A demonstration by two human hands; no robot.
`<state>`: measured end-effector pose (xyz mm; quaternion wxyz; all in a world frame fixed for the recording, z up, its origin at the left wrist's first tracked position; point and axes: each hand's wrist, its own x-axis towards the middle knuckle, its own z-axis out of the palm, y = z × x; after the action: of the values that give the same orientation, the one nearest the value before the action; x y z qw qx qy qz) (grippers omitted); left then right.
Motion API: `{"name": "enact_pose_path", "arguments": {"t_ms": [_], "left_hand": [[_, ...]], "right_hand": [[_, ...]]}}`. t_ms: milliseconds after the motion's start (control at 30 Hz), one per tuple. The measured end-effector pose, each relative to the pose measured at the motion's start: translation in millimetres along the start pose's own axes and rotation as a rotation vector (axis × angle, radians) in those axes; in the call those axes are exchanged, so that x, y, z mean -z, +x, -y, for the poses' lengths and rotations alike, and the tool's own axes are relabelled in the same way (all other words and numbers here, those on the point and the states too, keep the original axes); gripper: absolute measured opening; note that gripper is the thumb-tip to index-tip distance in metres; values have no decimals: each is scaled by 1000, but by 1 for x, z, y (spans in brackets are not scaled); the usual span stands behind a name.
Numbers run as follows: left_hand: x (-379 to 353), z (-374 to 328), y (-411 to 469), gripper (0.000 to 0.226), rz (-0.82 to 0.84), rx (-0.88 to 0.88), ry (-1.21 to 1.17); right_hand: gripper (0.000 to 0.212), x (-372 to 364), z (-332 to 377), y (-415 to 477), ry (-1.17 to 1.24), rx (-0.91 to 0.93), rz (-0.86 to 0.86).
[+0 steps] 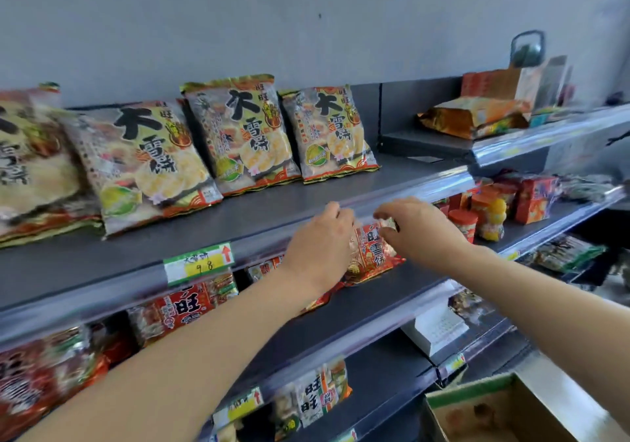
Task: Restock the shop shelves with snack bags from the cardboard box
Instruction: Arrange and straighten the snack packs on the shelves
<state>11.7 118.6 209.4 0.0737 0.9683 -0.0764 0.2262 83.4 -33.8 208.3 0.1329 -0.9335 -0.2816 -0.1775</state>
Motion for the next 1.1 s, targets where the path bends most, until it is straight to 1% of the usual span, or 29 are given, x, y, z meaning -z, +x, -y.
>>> {"name": "enact_pose_path", "arguments": {"t_ms": [200,267,400,467,533,667,867,967,1100], "left_hand": [[58,42,-8,16,-35,67,72],[71,60,-11,16,-46,107,116],[91,84,-8,31,-57,167,210],[95,91,1,26,-61,178,225],[91,92,15,22,-47,180,247],[68,89,53,26,-17,186,292],[16,90,130,28,57,201,390],[-6,96,168,33,81,250,418],[-35,107,207,53,128,294,521]], "right_hand": [[33,30,49,22,-2,90,-67],[33,31,66,33,-6,113,-58],[34,32,83,61,-39,118,-15],[37,35,82,76,-53,108,-2],[39,35,74,90,-63,104,-7],[36,23,48,120,-137,132,-2],[39,3,-22,178,-260,123,64],[48,-15,-53,210,-304,124,127],[65,-45,-75,247,-285,151,224]]}}
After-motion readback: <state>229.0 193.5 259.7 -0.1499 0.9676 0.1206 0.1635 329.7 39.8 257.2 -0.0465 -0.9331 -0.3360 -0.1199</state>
